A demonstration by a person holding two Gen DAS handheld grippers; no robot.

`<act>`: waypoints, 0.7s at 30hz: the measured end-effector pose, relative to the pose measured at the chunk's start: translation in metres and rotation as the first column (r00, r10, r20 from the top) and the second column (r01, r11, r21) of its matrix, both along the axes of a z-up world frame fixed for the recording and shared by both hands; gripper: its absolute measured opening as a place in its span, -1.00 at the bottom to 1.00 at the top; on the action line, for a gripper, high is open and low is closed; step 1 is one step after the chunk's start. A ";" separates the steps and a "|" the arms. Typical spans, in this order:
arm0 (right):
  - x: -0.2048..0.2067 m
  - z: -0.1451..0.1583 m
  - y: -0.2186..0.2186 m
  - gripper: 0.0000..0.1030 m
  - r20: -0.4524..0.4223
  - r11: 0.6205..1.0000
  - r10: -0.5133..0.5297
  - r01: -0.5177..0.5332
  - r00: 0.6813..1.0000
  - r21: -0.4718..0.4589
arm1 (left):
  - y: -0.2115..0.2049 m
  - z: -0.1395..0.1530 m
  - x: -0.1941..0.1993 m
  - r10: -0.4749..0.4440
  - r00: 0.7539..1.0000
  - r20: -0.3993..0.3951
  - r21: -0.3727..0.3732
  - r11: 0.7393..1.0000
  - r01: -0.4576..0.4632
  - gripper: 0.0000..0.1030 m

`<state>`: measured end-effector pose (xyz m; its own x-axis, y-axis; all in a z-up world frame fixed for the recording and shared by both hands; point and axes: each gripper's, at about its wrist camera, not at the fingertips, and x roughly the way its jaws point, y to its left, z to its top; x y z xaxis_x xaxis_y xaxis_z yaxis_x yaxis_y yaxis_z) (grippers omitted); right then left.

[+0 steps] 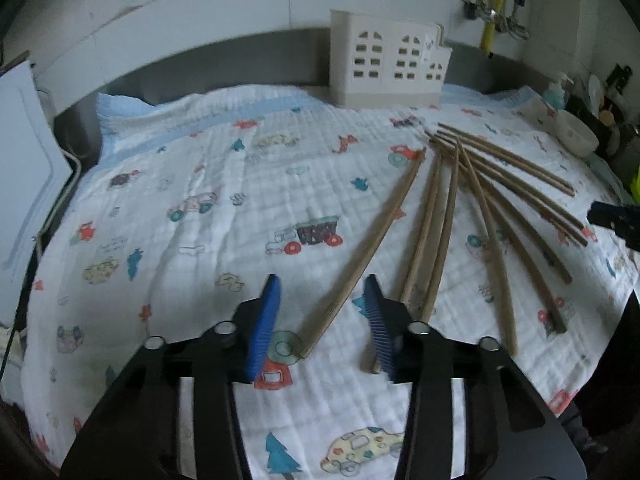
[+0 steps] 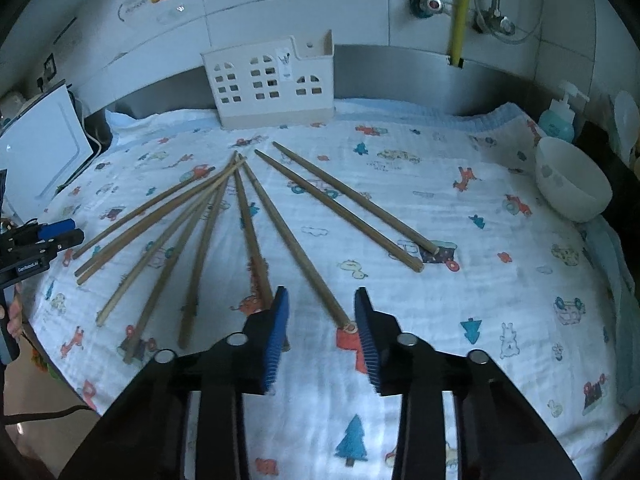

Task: Organize utensils
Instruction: 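Lower the left tool onto a wooden chopstick and close it while the right tool closes on another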

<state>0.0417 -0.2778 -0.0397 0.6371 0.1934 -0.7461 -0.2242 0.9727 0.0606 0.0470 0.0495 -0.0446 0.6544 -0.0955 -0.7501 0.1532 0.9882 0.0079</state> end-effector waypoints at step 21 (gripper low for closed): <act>0.020 -0.019 0.008 -0.76 -0.031 0.998 0.050 -0.051 0.998 -0.037 | -0.015 -0.018 0.009 -0.169 0.985 -0.029 0.005 0.986 0.169 -0.75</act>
<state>0.0617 -0.2696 -0.0592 0.6047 0.1964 -0.7719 -0.2719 0.9618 0.0317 0.0558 0.0348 -0.0627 0.6077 -0.1973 -0.7693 0.3180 0.9480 0.0081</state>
